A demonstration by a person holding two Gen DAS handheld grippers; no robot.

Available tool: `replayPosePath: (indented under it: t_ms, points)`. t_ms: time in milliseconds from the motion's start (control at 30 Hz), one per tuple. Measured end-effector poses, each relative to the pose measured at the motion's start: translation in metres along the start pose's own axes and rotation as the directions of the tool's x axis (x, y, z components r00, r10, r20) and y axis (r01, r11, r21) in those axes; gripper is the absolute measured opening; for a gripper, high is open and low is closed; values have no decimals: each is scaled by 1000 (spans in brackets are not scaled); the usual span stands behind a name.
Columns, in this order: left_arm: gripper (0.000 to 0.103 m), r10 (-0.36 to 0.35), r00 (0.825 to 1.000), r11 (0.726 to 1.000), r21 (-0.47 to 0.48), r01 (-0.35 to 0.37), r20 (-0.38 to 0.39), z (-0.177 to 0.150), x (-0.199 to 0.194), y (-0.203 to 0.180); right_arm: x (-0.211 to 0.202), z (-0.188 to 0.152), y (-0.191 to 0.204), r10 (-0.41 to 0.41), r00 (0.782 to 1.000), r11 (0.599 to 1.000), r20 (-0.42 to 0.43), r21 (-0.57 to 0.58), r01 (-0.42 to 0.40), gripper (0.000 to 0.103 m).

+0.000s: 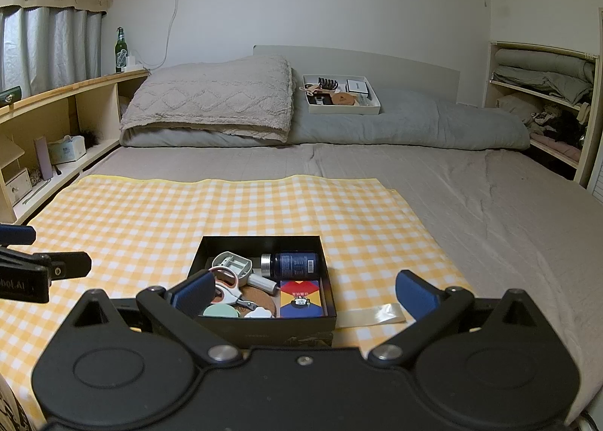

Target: Organize rigid objects

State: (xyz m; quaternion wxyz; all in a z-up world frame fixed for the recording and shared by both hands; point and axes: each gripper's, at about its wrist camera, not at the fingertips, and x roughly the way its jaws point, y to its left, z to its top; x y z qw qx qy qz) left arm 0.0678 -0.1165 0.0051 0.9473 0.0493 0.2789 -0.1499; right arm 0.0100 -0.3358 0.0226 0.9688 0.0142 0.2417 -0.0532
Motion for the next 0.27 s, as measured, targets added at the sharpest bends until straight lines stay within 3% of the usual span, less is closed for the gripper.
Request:
replayPosePath:
  t_ms: [267]
  points:
    - [103,4,1000,1000,-6,-4,-4,0,0,1,0,0,-1,-1,1000,1000,0,0,1,103]
